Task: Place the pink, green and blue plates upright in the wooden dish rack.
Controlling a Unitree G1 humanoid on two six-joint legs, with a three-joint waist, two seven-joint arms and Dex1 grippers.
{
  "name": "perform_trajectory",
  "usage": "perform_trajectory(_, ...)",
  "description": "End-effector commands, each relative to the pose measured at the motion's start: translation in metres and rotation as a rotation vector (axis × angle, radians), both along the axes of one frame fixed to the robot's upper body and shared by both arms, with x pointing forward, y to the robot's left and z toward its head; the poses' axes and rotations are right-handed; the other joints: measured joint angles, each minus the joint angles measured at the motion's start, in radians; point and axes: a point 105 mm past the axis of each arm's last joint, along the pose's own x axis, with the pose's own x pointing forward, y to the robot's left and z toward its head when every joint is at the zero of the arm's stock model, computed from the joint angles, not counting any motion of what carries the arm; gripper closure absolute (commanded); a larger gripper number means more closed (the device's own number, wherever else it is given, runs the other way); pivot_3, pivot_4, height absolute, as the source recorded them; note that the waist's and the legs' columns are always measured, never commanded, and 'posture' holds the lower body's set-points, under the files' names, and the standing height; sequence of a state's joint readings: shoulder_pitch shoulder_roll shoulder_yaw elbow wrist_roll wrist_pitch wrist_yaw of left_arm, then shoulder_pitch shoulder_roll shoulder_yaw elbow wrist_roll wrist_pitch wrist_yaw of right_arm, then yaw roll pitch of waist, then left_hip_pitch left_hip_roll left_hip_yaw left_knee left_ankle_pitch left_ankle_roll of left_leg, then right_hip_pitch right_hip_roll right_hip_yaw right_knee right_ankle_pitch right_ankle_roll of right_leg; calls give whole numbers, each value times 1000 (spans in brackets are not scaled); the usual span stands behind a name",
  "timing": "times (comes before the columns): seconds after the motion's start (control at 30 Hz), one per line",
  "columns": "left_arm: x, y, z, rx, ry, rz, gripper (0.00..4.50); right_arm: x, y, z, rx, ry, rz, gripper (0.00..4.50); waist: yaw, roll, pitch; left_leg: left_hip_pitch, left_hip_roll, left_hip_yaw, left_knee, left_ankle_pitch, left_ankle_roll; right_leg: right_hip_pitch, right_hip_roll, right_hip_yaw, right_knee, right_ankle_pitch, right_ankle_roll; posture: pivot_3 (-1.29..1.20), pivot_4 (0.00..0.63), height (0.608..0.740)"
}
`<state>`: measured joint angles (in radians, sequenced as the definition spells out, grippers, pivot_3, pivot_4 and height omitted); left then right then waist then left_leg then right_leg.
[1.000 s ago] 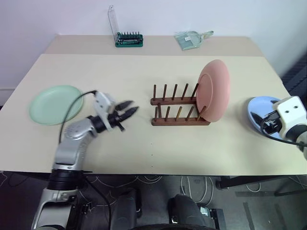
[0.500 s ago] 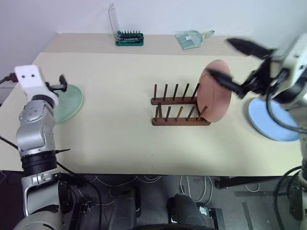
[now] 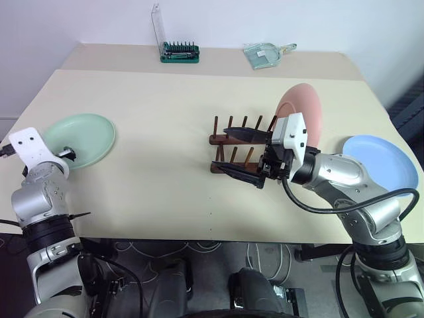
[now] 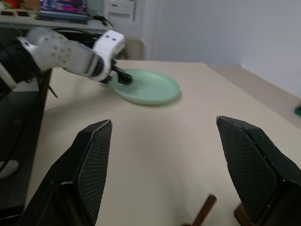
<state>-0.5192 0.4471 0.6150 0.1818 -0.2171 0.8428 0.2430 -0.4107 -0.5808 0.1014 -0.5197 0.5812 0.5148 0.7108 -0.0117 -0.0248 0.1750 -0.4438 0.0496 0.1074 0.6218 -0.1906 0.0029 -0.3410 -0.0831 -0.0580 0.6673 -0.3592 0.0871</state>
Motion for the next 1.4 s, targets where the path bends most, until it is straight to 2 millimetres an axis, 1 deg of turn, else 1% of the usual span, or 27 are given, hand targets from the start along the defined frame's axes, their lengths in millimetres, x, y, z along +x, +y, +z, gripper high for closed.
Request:
perform_trajectory(0.03,-1,1,13,-39,-52,37,33,-1,0,4,18,-30,-6,888,0,0,0,0,0,0,0,0,0,0,0,0,0,0,0,0,150,732)
perform_trajectory(0.1,0,-3,7,-91,-41,41,33,-1,1,3,21,-26,-10,888,0,0,0,0,0,0,0,0,0,0,0,0,0,0,0,0,150,732)
perform_trajectory(0.2,3,-9,6,-155,-85,58,822,0,1,1,28,-17,-18,888,0,0,0,0,0,0,0,0,0,0,0,0,0,0,0,0,150,732)
perform_trajectory(0.37,8,-15,8,-175,-104,64,3359,2,0,-2,29,-10,-32,888,0,0,0,0,0,0,0,0,-1,0,0,0,0,0,0,0,150,732)
perform_trajectory(0.4,8,-16,8,-175,-106,64,3765,2,0,-2,29,-10,-34,888,0,0,0,0,0,0,0,0,-1,0,0,0,0,0,0,0,150,732)
perform_trajectory(0.43,9,-17,9,-174,-117,66,4296,3,-1,-2,30,-11,-36,888,0,0,0,0,0,0,0,0,-1,0,0,0,0,0,0,0,150,732)
perform_trajectory(0.47,10,-18,9,-172,-126,65,4450,3,-1,-2,30,-13,-38,888,0,0,0,0,0,0,0,0,-1,0,0,0,0,0,0,0,150,732)
perform_trajectory(0.53,15,-23,14,-173,-162,43,4450,5,-2,-2,25,-21,-46,888,1,0,0,1,0,0,0,0,-1,0,0,0,0,0,0,0,150,732)
perform_trajectory(0.6,27,-38,30,-200,-271,-38,4450,7,-3,0,10,-42,-60,888,3,0,0,1,-1,0,0,0,-1,0,0,0,0,0,0,0,150,732)
perform_trajectory(0.67,40,-60,63,-217,-450,-167,4450,12,-5,3,-12,-79,-88,888,7,-2,1,1,-1,0,0,0,-1,1,0,0,0,0,0,0,150,732)
perform_trajectory(0.7,44,-71,80,-197,-520,-231,4450,14,-5,6,-25,-101,-102,888,7,-3,2,0,-1,0,0,0,-1,0,0,0,0,0,0,0,150,732)
perform_trajectory(0.73,47,-84,99,-150,-578,-309,4450,17,-4,8,-47,-129,-116,888,5,-4,2,0,-1,0,1,0,-1,0,0,-1,0,0,0,0,150,732)
perform_trajectory(0.77,49,-102,120,-57,-626,-403,4450,22,-4,11,-83,-175,-141,888,2,-5,2,0,-1,0,1,0,-1,0,0,-1,0,0,0,0,150,732)
perform_trajectory(0.83,51,-131,144,66,-676,-526,4450,32,-3,15,-142,-249,-188,888,1,-5,2,-1,-1,0,0,0,-1,-1,0,0,0,0,0,0,150,732)
perform_trajectory(0.87,51,-140,149,99,-688,-560,4450,36,-3,17,-162,-276,-207,888,1,-5,2,-1,-1,0,0,0,-1,-1,1,0,0,0,0,0,150,732)
perform_trajectory(0.93,50,-156,161,103,-744,-605,4450,40,-1,21,-205,-351,-224,888,-1,-4,2,0,-1,1,0,0,-1,0,1,-1,0,0,0,0,150,732)
perform_trajectory(1.0,47,-185,174,142,-787,-709,4450,47,1,27,-291,-484,-254,888,-5,-3,2,1,-1,2,-1,1,-1,-1,1,0,0,0,0,0,150,732)
perform_trajectory(1.03,47,-193,177,162,-792,-742,4450,49,2,29,-320,-526,-263,888,-5,-3,2,1,0,3,-1,1,-2,-1,1,1,0,0,0,0,150,732)
perform_trajectory(1.1,42,-214,185,145,-821,-826,4450,55,3,33,-387,-631,-290,888,-3,-3,2,1,0,3,-1,1,-2,-1,2,1,0,0,0,0,150,732)
perform_trajectory(1.27,29,-244,196,117,-865,-959,4450,65,11,36,-465,-767,-314,888,-2,-3,2,0,0,3,-1,1,-2,-1,2,1,0,0,0,0,150,732)
perform_trajectory(1.33,26,-248,198,110,-870,-984,4450,68,14,34,-478,-789,-310,888,-2,-3,2,0,0,3,0,1,-2,-1,2,1,0,0,0,0,150,732)
perform_trajectory(1.4,24,-248,200,84,-877,-987,4450,70,16,32,-491,-807,-309,888,-2,-3,2,0,0,3,0,1,-2,-1,2,1,0,0,0,0,150,732)
